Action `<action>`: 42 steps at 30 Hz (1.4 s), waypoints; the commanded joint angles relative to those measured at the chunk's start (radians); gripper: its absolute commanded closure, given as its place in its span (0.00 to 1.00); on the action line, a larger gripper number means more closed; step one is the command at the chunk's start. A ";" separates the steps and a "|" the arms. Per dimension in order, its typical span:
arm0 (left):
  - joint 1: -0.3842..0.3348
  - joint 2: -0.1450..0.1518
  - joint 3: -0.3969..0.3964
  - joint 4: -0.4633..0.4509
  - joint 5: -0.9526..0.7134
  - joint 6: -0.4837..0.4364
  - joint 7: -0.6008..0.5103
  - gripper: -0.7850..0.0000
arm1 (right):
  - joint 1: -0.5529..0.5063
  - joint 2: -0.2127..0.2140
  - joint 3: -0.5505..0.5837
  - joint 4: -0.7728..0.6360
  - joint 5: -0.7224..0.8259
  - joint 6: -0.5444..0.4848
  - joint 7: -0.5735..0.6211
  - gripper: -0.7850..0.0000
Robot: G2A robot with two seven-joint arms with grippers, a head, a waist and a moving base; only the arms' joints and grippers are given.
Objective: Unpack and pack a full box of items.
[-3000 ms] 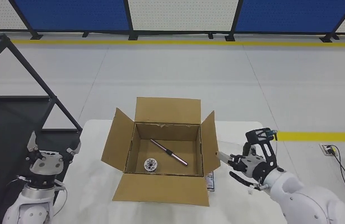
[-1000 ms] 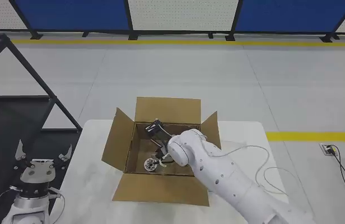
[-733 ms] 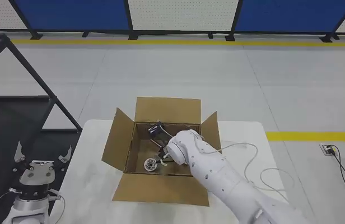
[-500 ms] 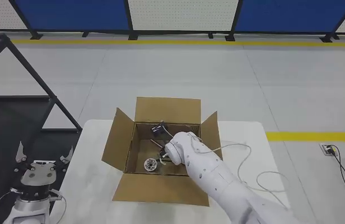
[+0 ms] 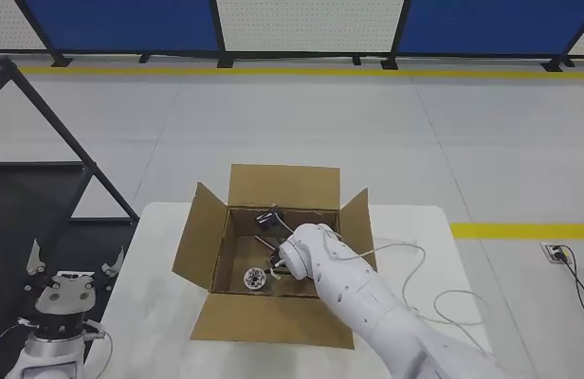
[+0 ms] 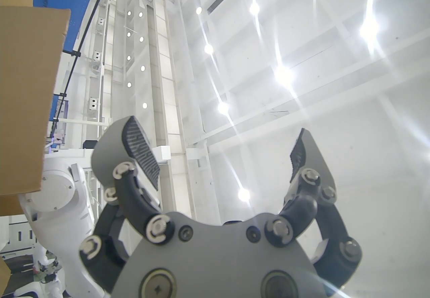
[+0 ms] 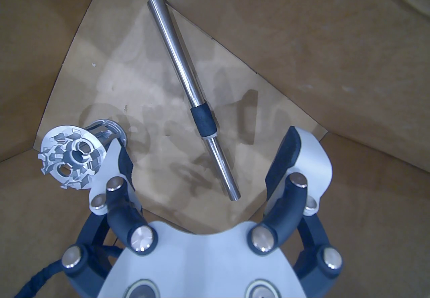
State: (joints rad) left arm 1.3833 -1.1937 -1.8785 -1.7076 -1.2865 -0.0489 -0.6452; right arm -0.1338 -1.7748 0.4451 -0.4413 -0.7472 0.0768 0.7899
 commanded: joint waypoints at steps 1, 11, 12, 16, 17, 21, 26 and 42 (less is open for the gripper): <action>0.002 0.000 0.001 -0.006 0.002 0.001 0.009 0.00 | -0.004 0.000 0.006 0.013 -0.002 -0.020 -0.008 0.00; 0.018 -0.005 0.001 -0.022 -0.005 -0.003 0.018 0.00 | 0.006 -0.006 0.028 0.103 -0.013 -0.189 -0.084 0.07; 0.018 -0.005 0.000 -0.023 -0.006 -0.003 0.018 0.00 | 0.006 -0.007 0.028 0.107 -0.015 -0.194 -0.088 0.12; 0.021 -0.006 -0.003 -0.025 -0.009 -0.005 0.013 0.00 | 0.007 -0.017 0.028 0.133 -0.031 -0.207 -0.112 0.51; 0.022 -0.007 -0.004 -0.024 -0.009 -0.005 0.013 0.00 | 0.007 -0.020 0.028 0.139 -0.034 -0.204 -0.116 0.53; 0.024 -0.008 -0.007 -0.023 -0.014 -0.006 0.010 0.00 | 0.007 -0.032 0.027 0.159 -0.046 -0.197 -0.119 0.54; 0.023 -0.009 -0.013 -0.019 -0.016 -0.007 0.008 0.00 | 0.010 -0.049 0.027 0.184 -0.056 -0.208 -0.118 0.55; 0.011 -0.012 -0.017 -0.010 -0.017 -0.006 0.009 0.00 | 0.019 -0.078 0.050 0.253 -0.052 -0.210 -0.124 0.60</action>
State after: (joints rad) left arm 1.3950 -1.2055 -1.8953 -1.7174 -1.3022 -0.0550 -0.6365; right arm -0.1150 -1.8520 0.4939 -0.1910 -0.7994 -0.1355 0.6666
